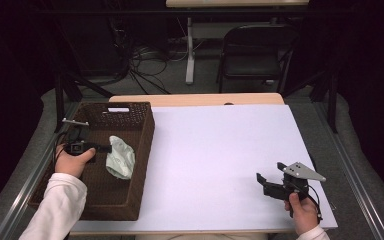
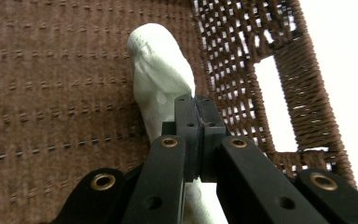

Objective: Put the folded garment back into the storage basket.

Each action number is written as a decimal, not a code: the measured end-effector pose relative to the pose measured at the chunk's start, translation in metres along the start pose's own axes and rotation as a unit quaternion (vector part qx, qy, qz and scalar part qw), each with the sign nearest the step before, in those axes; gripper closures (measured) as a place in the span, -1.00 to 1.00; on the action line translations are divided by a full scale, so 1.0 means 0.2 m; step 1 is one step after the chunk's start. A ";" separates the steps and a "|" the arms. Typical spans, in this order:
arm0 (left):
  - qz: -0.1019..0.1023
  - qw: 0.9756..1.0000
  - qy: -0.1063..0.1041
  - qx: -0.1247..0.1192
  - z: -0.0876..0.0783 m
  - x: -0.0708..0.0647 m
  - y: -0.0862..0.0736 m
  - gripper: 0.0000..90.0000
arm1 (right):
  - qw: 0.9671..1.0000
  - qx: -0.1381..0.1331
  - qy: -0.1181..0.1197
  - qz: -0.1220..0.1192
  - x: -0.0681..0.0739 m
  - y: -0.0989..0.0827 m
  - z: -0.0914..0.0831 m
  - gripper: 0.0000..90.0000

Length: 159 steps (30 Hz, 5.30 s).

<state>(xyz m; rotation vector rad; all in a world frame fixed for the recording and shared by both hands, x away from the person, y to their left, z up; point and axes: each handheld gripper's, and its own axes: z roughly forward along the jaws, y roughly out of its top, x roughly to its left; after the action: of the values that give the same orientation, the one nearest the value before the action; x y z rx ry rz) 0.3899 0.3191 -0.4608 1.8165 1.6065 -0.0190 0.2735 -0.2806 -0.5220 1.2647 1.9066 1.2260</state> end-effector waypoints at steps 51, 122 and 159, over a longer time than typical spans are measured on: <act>-0.065 0.995 0.076 0.000 0.05 0.23 -0.08 0.52 | 1.000 0.002 -0.001 -0.003 0.00 0.00 0.00 -0.68; 0.068 0.981 0.112 -0.145 -0.08 -0.10 0.04 -0.69 | 1.000 0.001 -0.002 -0.006 0.00 0.00 0.01 -0.68; 0.201 0.969 0.049 -0.136 0.07 -0.55 0.00 -0.99 | 1.000 0.001 0.000 -0.006 0.00 0.00 0.00 -0.68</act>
<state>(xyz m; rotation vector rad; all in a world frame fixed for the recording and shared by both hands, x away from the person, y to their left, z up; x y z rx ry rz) 0.3704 0.2173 -0.4216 1.9087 1.2058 0.4592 0.2742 -0.2810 -0.5220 1.2520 1.9135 1.2171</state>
